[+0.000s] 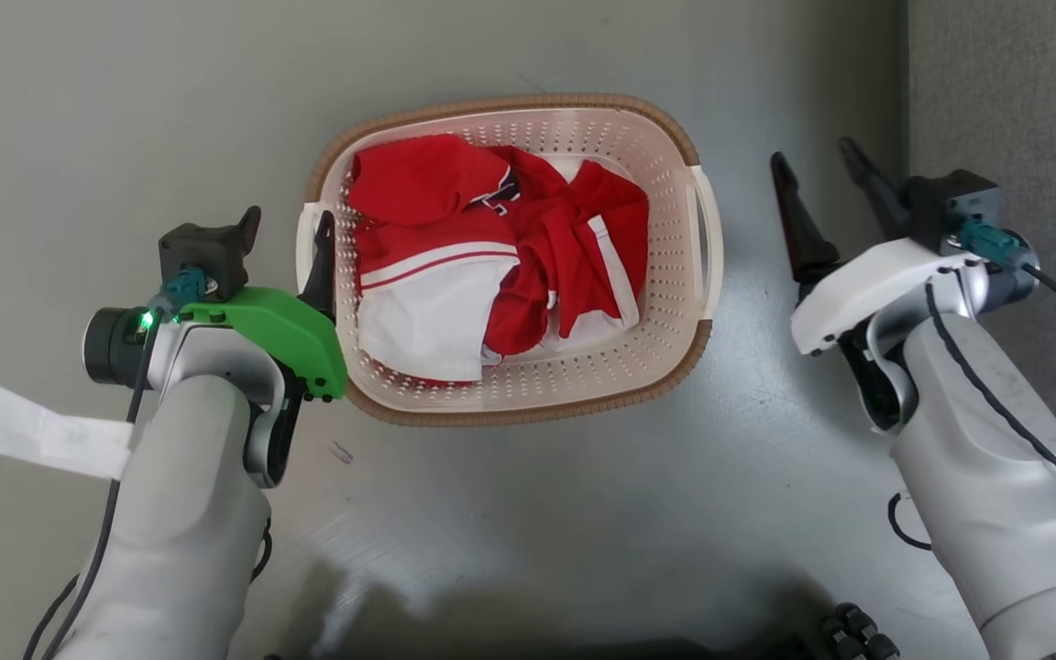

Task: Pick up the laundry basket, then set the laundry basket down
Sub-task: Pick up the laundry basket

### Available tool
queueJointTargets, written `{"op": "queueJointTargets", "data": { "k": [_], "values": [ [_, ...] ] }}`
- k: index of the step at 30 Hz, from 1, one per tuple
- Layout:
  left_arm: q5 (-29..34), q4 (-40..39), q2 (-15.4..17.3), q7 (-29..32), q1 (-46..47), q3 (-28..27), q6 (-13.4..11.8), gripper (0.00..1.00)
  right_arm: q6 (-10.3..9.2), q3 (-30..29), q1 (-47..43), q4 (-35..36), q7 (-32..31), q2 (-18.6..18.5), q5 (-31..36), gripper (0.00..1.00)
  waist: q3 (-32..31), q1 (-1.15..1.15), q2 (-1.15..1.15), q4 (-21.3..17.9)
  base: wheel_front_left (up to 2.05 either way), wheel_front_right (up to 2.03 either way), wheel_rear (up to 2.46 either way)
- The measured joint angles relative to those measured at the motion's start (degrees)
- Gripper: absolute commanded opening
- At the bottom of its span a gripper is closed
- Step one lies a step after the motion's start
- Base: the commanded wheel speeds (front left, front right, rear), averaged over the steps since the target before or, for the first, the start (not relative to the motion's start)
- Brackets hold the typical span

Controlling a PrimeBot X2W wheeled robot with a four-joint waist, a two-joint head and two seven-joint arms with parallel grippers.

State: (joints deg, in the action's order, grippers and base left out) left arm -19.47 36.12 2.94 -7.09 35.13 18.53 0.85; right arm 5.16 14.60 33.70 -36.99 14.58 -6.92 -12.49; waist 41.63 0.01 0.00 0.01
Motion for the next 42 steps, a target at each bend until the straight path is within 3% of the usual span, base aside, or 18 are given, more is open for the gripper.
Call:
{"op": "queueJointTargets", "data": {
  "k": [40,41,42],
  "values": [
    [-1.99,21.67,-1.24,2.77,14.86,0.97,3.76,1.00,1.81,7.79,11.59,-17.42,-0.58,2.80,0.01,1.00,11.66,0.00,0.00,-0.57,0.00,0.00,0.00],
    [-1.99,22.19,-1.32,2.78,15.20,0.98,3.76,1.00,1.89,7.83,11.82,-17.77,-0.60,2.80,-0.01,0.45,11.92,0.00,0.00,-0.53,0.00,0.00,0.00],
    [-1.99,22.60,-1.35,2.85,15.53,0.96,3.76,0.47,1.89,7.92,12.05,-18.07,-0.76,2.85,-0.05,0.00,12.17,0.00,0.00,-0.49,0.00,0.00,0.00]
  ]
}}
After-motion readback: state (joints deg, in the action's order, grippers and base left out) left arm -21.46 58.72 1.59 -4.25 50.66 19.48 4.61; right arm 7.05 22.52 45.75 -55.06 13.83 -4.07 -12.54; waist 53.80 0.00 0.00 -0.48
